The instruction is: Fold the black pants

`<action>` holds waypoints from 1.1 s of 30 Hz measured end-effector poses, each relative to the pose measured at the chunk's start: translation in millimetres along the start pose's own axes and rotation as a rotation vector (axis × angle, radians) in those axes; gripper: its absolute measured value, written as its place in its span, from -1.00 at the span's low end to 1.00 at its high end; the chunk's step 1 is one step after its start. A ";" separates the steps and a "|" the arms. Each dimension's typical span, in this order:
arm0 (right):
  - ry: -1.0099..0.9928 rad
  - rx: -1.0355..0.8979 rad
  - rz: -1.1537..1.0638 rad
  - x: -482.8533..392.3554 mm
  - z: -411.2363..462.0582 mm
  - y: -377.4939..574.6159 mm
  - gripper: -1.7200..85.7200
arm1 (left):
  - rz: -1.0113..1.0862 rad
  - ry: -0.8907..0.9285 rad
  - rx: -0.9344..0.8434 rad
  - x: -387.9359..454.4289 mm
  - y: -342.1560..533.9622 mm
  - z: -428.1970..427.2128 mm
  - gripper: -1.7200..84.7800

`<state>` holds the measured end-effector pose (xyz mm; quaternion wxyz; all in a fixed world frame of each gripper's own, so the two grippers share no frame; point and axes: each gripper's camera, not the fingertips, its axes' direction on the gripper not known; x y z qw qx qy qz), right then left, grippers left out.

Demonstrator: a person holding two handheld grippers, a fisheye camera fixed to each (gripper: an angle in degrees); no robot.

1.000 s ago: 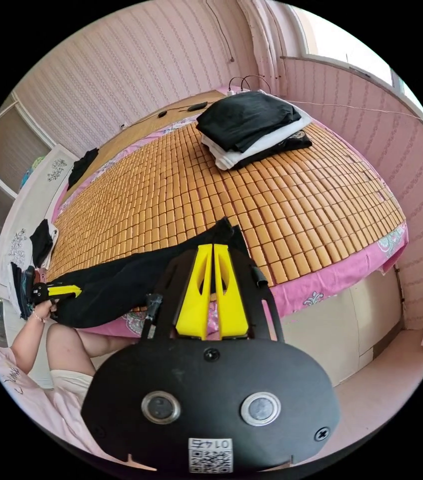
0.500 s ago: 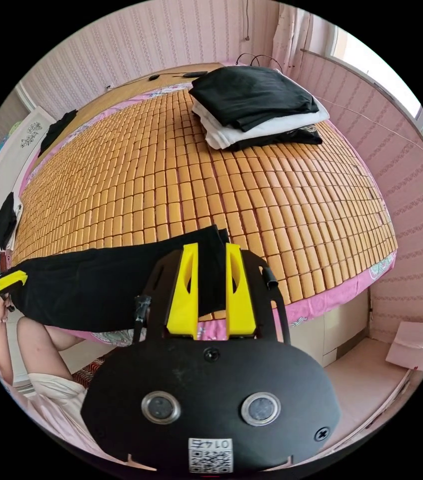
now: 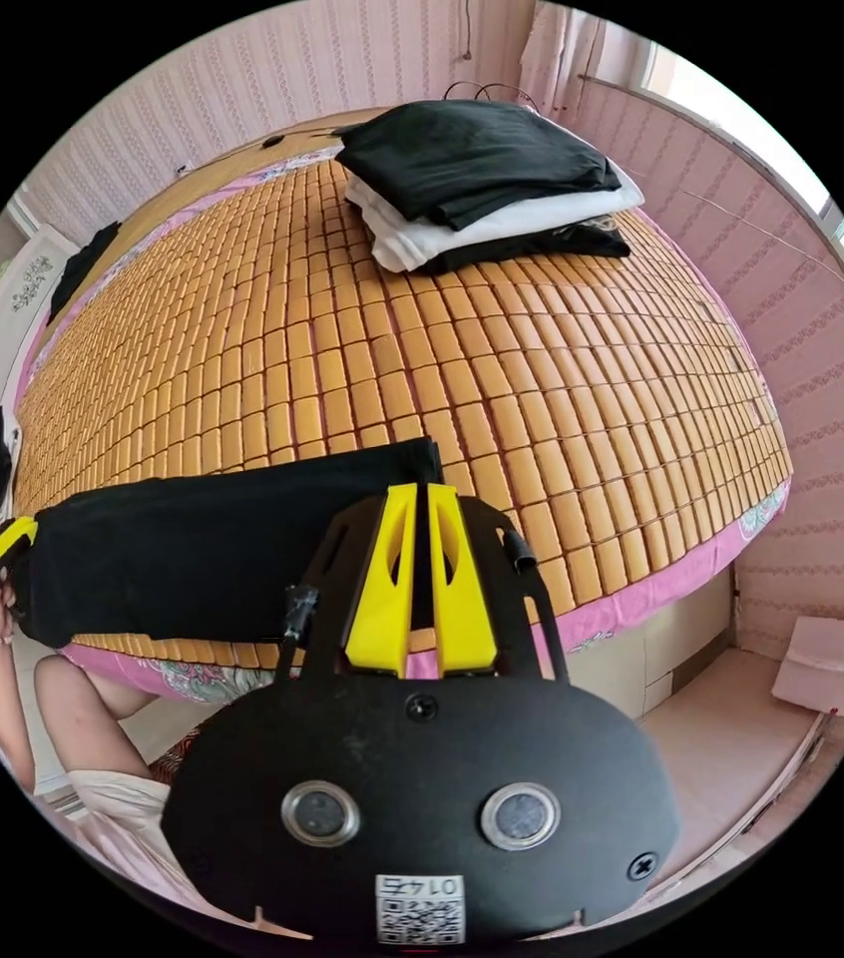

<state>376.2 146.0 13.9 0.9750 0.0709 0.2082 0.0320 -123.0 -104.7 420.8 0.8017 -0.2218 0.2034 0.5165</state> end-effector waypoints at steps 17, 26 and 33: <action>-0.226 0.137 -0.917 -273.1 -51.0 -31.9 -0.80 | -0.766 -0.153 0.102 -171.2 273.7 -108.2 -0.78; -0.204 -0.101 -1.212 -414.0 -2.8 -38.6 -0.78 | -0.946 -0.176 -0.051 -249.3 312.0 -78.9 -0.63; -0.157 -0.033 -1.243 -427.0 -10.8 -39.4 -0.89 | -0.965 -0.135 -0.113 -259.5 322.3 -54.8 -0.81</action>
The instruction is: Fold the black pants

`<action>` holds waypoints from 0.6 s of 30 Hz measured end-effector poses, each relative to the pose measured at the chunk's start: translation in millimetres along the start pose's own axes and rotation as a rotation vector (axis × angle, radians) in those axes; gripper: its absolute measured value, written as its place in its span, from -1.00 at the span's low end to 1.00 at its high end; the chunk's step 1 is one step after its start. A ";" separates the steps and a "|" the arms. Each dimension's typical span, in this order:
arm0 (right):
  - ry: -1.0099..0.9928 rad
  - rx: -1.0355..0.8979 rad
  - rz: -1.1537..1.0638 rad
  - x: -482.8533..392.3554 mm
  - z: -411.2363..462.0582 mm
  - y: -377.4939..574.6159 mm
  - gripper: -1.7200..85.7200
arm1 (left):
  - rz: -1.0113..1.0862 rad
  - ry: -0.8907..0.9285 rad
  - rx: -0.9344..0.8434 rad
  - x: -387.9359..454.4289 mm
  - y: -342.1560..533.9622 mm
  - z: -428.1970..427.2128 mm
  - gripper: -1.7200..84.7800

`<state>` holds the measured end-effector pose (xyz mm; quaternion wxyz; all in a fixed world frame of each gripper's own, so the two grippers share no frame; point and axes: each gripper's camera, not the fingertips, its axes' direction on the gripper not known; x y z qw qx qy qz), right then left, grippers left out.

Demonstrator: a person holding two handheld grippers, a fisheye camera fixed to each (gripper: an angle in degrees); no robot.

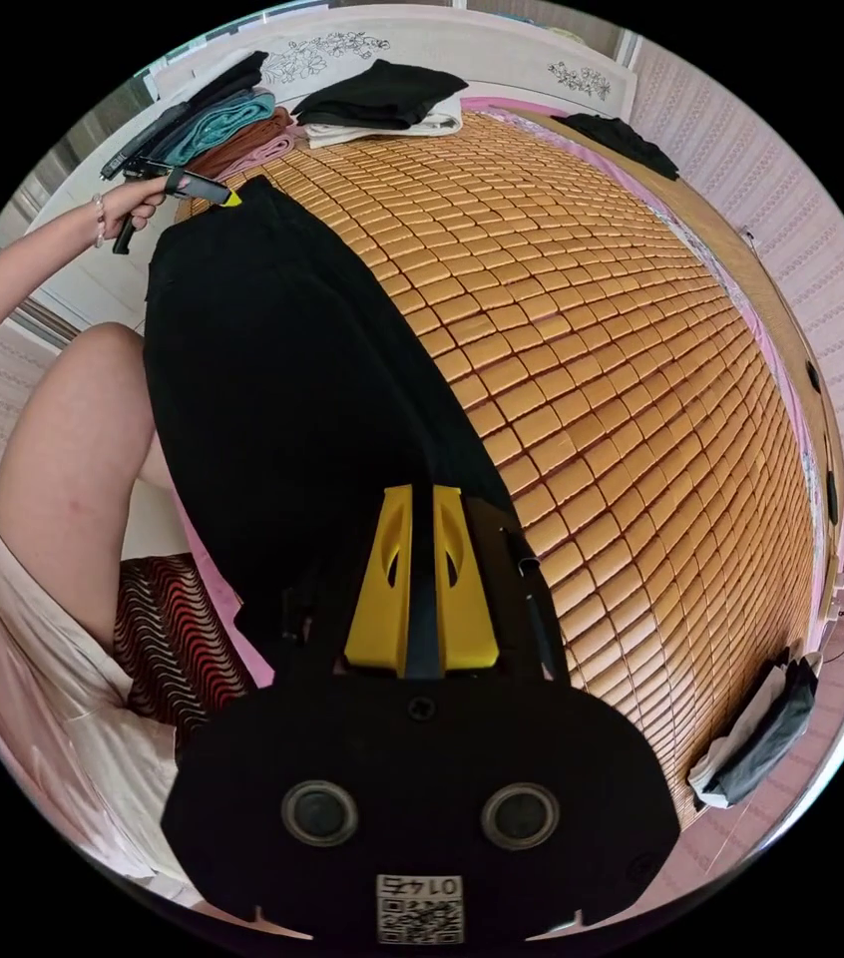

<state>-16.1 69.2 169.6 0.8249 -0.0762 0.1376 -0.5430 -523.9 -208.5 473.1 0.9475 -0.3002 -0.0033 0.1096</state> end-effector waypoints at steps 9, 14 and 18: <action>-0.195 0.167 0.028 22.9 -65.2 4.3 -0.94 | 0.096 0.117 0.368 -6.1 79.9 -100.3 -0.87; -0.255 0.224 0.077 45.7 -82.5 -4.5 -0.95 | 0.092 0.240 0.577 -13.4 79.7 -127.4 -0.86; -0.197 0.127 0.202 57.4 -39.8 -34.0 -0.97 | -0.086 0.156 0.336 -10.9 16.8 -37.5 -0.82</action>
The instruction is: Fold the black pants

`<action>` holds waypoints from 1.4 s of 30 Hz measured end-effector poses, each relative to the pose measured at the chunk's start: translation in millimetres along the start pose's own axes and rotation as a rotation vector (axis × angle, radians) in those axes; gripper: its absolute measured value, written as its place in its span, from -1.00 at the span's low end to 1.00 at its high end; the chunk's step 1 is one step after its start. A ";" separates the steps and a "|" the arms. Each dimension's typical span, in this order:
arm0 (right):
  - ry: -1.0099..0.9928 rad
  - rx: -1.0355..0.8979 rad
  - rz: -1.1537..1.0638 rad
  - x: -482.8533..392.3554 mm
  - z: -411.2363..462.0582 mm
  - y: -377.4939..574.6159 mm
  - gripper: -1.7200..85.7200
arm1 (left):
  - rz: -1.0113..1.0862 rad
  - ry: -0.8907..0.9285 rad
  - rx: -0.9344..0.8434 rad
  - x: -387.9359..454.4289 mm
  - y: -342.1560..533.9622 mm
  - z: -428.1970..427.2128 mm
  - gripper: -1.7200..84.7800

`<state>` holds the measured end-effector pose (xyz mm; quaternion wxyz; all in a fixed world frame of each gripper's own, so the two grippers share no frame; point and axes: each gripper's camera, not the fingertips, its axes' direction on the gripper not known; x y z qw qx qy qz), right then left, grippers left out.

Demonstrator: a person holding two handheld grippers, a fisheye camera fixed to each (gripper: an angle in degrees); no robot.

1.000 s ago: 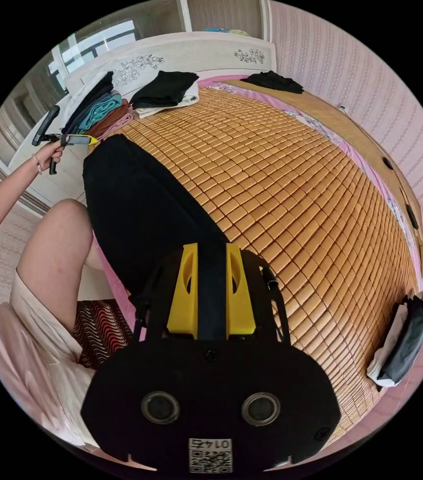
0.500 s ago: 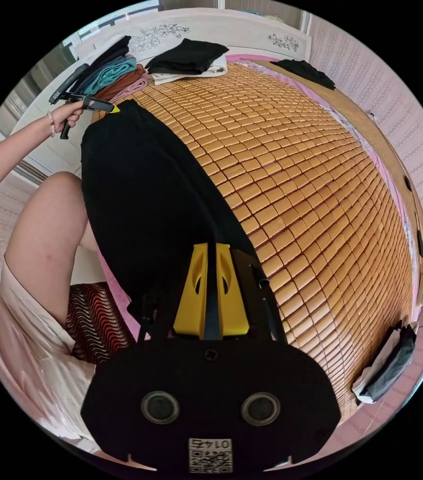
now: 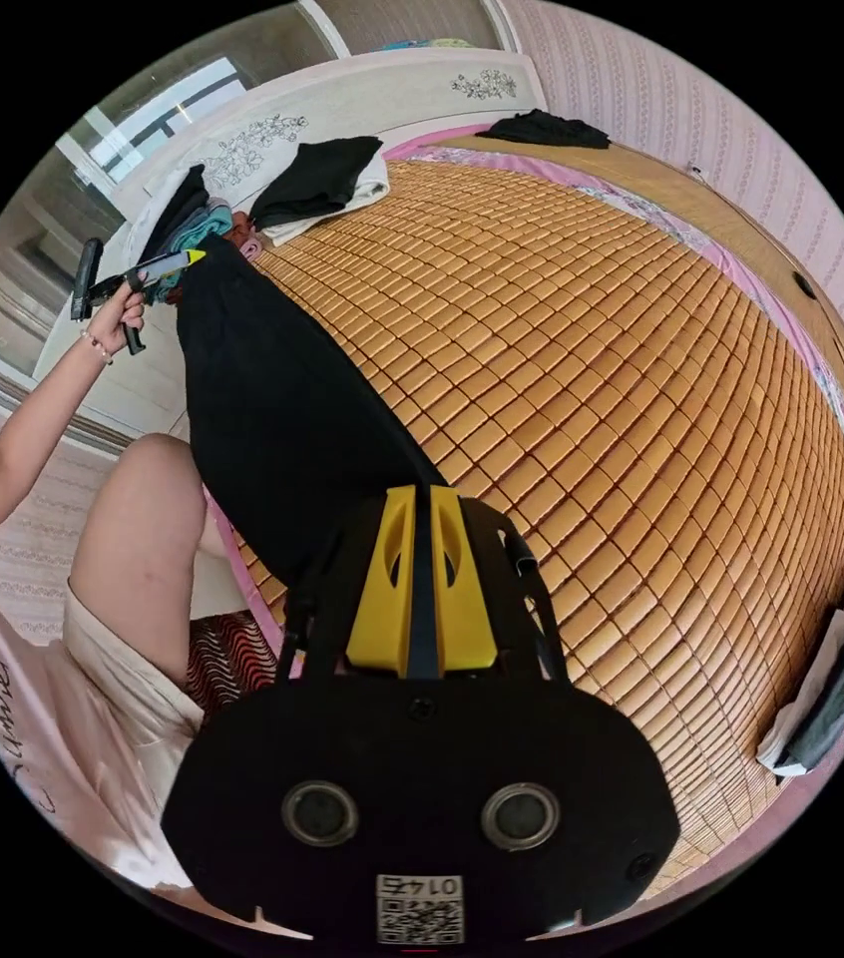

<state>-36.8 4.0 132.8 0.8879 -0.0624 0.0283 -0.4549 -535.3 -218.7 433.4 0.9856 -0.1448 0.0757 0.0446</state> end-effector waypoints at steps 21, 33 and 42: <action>0.382 -0.124 0.876 76.4 -47.9 202.2 -0.97 | 0.686 0.481 -0.296 283.2 161.6 66.3 -0.98; 0.395 -0.213 0.890 122.9 -56.2 209.5 -0.97 | 0.829 0.308 -0.378 345.5 200.6 101.4 -0.98; 0.110 -0.065 0.117 26.7 -28.8 41.2 -0.95 | 0.935 0.252 -0.324 377.3 227.7 108.7 -0.98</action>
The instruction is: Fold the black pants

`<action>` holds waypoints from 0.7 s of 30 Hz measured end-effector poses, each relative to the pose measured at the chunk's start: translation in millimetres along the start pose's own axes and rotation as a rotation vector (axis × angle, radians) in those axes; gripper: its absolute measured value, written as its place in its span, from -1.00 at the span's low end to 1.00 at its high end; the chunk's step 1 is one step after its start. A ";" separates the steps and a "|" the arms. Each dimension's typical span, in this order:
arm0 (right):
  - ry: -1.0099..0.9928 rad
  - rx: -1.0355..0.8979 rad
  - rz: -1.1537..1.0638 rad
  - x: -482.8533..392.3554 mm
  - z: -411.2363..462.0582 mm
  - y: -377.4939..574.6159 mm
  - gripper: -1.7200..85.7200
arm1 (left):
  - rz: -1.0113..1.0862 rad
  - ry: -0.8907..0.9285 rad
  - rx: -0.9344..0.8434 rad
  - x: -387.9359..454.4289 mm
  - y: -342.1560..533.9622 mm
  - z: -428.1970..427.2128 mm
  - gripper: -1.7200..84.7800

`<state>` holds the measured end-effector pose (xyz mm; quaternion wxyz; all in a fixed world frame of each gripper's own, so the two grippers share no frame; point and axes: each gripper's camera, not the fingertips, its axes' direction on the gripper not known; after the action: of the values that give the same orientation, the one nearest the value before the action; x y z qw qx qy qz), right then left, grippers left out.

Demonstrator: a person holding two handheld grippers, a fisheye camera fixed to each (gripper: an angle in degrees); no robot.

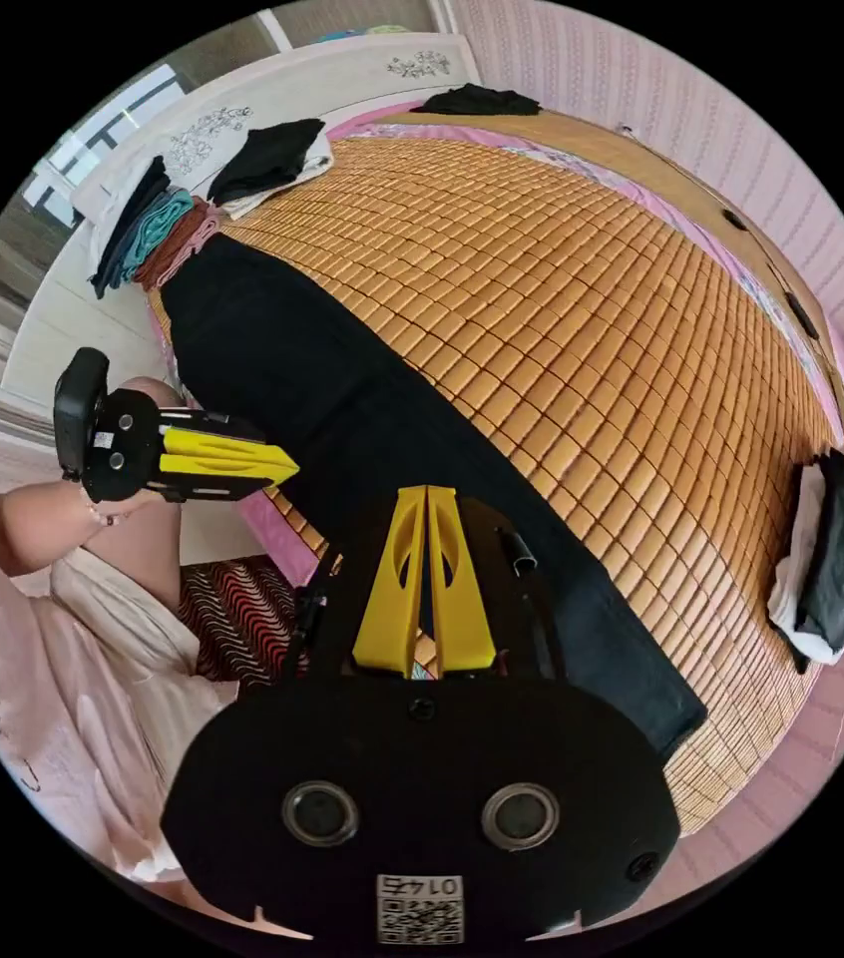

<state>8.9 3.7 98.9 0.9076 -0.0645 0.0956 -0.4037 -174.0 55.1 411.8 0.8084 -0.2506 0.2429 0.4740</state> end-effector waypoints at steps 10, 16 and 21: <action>0.041 -0.350 -0.320 -27.4 72.5 -101.4 -0.86 | 0.042 -0.032 0.041 11.2 -0.5 10.9 -0.98; 0.068 -0.349 -0.302 -7.1 80.6 -99.5 -0.87 | 0.021 -0.002 0.052 6.0 -1.8 15.4 -0.98; -0.059 -0.167 -0.157 29.0 70.1 -56.6 -0.89 | -0.021 0.057 0.073 -6.3 -1.0 18.8 -0.98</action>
<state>2.9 -52.8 174.6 0.8670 -0.1590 0.0971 -0.4621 -173.0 62.6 430.2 0.8145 -0.2369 0.2803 0.4492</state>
